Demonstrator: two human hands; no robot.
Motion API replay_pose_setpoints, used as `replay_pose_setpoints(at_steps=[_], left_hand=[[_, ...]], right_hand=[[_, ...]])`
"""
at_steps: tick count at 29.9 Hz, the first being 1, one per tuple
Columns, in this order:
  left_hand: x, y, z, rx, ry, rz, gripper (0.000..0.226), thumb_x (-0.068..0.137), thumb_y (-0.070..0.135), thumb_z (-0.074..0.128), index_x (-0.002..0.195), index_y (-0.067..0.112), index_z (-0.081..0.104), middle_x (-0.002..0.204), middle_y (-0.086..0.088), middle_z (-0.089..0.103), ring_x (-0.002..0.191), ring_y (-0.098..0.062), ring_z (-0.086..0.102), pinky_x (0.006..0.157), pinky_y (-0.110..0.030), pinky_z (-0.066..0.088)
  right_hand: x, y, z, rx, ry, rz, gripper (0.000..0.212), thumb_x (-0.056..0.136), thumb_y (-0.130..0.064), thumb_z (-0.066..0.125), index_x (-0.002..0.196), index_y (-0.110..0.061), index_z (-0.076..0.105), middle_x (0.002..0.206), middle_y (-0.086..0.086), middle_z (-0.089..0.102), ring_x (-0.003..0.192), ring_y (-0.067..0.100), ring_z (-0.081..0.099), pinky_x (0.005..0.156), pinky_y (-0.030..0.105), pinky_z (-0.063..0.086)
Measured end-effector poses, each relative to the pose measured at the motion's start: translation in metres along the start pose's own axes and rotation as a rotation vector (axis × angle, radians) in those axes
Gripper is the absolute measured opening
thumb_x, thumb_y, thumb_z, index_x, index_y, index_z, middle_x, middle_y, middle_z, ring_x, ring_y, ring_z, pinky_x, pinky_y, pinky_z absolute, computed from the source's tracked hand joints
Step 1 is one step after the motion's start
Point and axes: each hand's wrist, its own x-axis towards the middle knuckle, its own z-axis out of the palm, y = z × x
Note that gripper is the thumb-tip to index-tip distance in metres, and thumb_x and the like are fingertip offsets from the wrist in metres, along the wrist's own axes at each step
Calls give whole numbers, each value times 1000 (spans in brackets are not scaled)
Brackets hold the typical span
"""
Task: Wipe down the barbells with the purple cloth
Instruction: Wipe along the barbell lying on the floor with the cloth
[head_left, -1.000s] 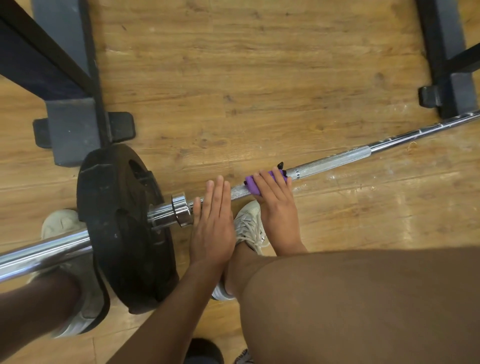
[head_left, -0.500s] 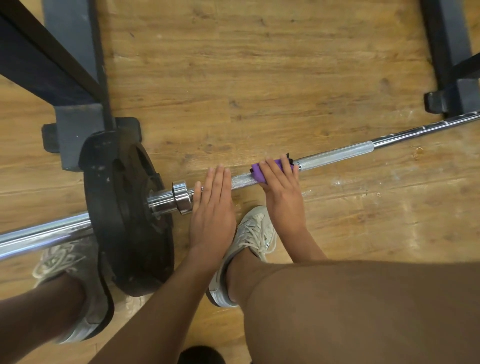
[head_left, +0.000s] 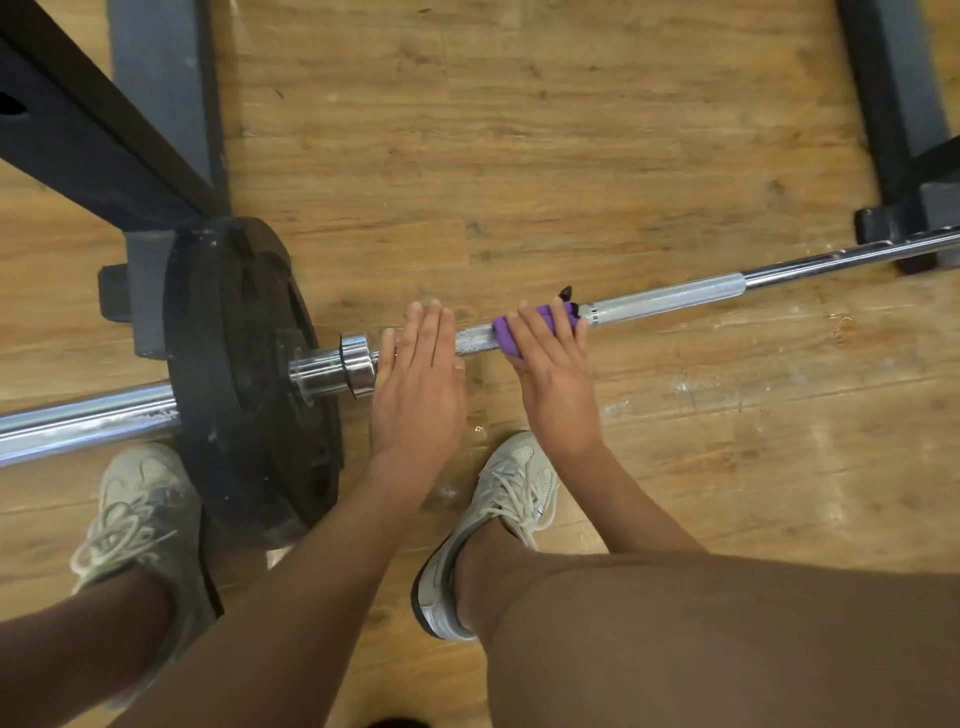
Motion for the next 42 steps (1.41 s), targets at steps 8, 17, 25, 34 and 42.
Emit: replay_pose_setpoints(at_steps=[8,17,25,34,42], left_hand=[[23,-3,-13,-29,-46,-24,54,109,27,23,160,12,17,168,-2,16,156,-18,2,126,-39,-3],[41,-5,-19,17,-40,-26,53,109,28,25,160,13,21,167,-1,21,156,-18,4,126,-45,-2],[61,-10,-18,-12,-33,-46,53,108,26,30,159,17,23,167,2,19,156,-18,2,126,-47,-2],[57,-2,-18,-62,-8,-127,52,107,25,32,159,20,26,166,7,23,156,-15,1,123,-50,-7],[63,-5,-20,-60,-33,-135,54,106,26,33,160,20,25,166,8,22,156,-15,1,122,-50,-9]], right_hand=[[24,15,-2,10,-24,-35,42,101,-13,54,143,-11,55,147,6,55,144,34,38,121,51,20],[42,4,3,36,-105,-55,41,103,-18,50,143,-9,54,145,7,56,145,40,35,120,56,16],[66,16,2,43,-142,-110,44,99,-15,57,142,-12,55,147,5,55,144,38,38,119,56,17],[65,20,6,-40,-116,-162,46,100,-29,39,141,-19,56,144,-4,58,143,29,42,121,52,26],[64,16,10,-112,-25,-33,45,98,-27,42,139,-16,57,140,0,61,139,35,47,116,55,24]])
